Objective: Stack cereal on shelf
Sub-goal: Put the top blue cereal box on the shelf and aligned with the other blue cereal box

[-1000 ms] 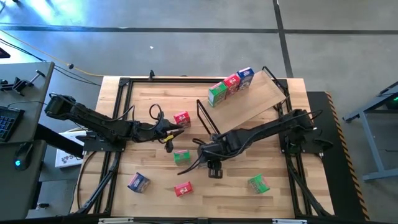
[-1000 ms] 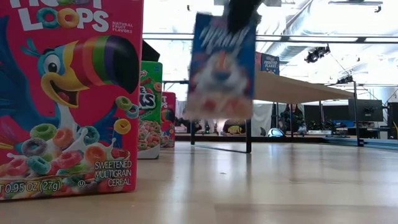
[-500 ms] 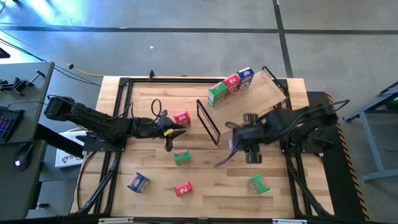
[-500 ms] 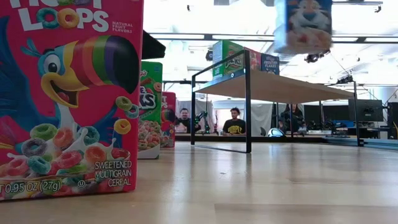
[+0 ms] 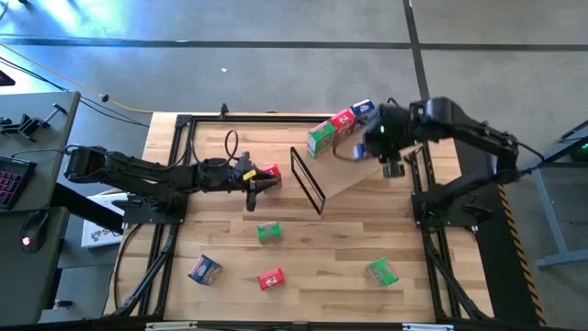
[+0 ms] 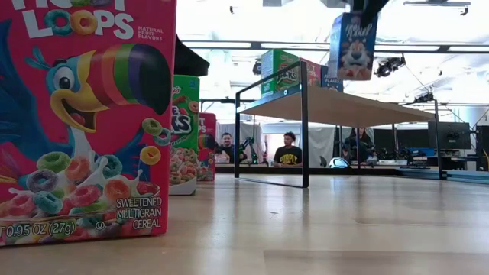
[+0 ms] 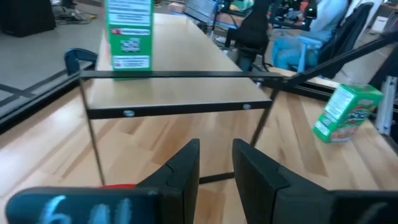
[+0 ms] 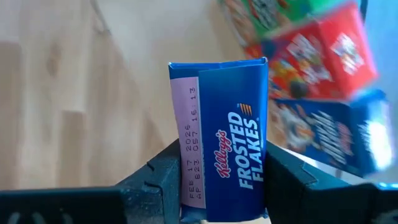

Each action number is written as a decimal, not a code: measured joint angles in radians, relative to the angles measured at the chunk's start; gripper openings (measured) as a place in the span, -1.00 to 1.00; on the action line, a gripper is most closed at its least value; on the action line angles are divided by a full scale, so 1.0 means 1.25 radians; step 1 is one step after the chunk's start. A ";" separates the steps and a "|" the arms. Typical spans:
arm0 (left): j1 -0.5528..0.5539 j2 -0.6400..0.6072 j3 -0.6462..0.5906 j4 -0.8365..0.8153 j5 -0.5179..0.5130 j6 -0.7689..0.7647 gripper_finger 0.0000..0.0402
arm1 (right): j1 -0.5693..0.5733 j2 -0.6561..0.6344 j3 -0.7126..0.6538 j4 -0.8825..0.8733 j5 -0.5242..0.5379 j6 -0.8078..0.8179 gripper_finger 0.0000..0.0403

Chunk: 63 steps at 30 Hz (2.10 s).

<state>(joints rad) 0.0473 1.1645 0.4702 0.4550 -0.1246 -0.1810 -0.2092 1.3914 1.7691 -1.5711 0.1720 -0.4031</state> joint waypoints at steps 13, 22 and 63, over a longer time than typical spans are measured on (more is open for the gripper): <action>0.093 0.000 0.000 0.001 0.076 0.012 -0.58 | -0.217 0.018 -0.052 0.024 -0.093 -0.176 -0.24; 0.122 0.000 0.000 0.005 0.121 0.023 -0.58 | -0.233 0.016 -0.145 0.095 -0.056 -0.187 -0.24; 0.122 0.000 0.000 0.005 0.134 0.021 -0.58 | -0.066 -0.063 -0.119 0.044 0.037 0.346 -0.34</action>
<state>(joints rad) 0.1997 1.1641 0.4702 0.4614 0.0425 -0.1547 -0.2913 1.3131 1.6208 -1.5159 0.2187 0.0296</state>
